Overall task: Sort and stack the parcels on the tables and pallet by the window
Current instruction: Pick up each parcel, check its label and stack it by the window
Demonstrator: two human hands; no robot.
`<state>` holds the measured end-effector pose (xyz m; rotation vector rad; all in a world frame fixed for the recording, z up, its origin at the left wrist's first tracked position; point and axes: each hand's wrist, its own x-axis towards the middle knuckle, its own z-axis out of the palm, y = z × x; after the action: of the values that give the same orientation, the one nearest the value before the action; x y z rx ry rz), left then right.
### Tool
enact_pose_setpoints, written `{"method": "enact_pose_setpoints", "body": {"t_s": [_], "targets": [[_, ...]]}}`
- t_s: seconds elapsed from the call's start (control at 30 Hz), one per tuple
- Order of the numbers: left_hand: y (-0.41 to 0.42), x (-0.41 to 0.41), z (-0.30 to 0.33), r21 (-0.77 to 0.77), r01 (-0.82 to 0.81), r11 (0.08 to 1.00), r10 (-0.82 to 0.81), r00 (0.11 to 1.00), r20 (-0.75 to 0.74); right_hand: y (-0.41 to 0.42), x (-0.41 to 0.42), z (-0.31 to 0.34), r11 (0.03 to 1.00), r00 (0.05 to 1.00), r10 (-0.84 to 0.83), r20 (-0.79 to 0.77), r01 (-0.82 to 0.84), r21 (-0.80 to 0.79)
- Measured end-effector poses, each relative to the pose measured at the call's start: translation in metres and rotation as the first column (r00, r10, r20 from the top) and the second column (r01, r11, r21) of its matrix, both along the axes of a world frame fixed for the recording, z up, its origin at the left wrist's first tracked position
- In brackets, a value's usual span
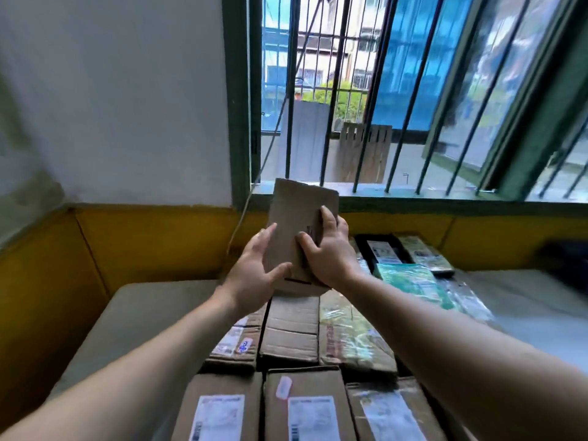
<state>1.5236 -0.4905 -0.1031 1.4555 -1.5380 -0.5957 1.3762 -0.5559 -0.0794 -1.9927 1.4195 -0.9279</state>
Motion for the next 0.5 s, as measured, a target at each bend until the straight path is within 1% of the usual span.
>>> {"method": "enact_pose_setpoints", "body": {"t_s": [0.07, 0.17, 0.3, 0.4, 0.5], "targets": [[0.011, -0.020, 0.011, -0.007, 0.067, 0.998, -0.067, 0.997, -0.047, 0.019, -0.027, 0.009, 0.998, 0.999, -0.049, 0.019, 0.049, -0.025], [0.019, -0.059, 0.023, -0.019, 0.156, 0.988, -0.157, 0.983, -0.097, 0.042, -0.073, 0.022, 0.989, 0.989, -0.119, 0.089, 0.126, -0.081], [0.021, -0.129, 0.035, -0.059, 0.253, 0.966, -0.259, 0.957, -0.133, 0.068, -0.149, 0.034, 0.951, 0.947, -0.258, 0.193, 0.284, -0.120], [0.022, -0.201, 0.040, -0.037, 0.359, 0.933, -0.360, 0.924, -0.126, 0.089, -0.224, 0.039, 0.925, 0.907, -0.348, 0.237, 0.373, -0.071], [0.026, -0.295, 0.042, -0.009, 0.497, 0.868, -0.495, 0.861, -0.117, 0.115, -0.318, 0.044, 0.893, 0.873, -0.421, 0.246, 0.447, -0.058]]}}
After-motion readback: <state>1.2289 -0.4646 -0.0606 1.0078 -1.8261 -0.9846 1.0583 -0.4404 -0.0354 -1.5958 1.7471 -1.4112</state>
